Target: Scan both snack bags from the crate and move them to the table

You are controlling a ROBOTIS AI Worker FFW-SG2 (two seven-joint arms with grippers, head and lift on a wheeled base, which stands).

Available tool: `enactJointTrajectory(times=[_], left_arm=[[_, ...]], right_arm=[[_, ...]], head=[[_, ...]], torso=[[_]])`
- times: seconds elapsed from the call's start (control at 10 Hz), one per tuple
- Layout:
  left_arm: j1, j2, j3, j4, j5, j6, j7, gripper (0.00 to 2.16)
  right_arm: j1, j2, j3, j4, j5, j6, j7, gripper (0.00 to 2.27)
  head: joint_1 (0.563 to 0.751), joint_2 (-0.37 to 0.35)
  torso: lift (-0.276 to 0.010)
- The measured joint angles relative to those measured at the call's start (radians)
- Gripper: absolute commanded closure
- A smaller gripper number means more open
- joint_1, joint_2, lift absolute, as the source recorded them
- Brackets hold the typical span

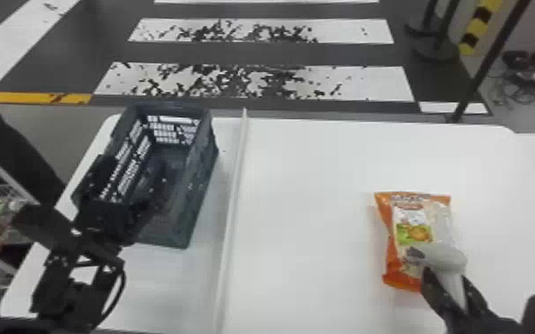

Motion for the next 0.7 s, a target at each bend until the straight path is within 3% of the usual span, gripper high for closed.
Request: enactJointTrajectory(times=[0.5,0.7], left_arm=[[0.002,-0.001,0.003,0.0,0.001,-0.006,0.0,0.08],[0.0,0.0,0.004,0.0,0.002,-0.006,0.0,0.08]], right_arm=[[-0.032,0.0,0.018,0.054,0.04,0.002,-0.01,2.25],[-0.017,0.0,-0.03,-0.036,-0.015,0.045,0.002,2.25]], head=[[0.695,0.064],[0.695,0.044]], torso=[[-0.087],[-0.087]])
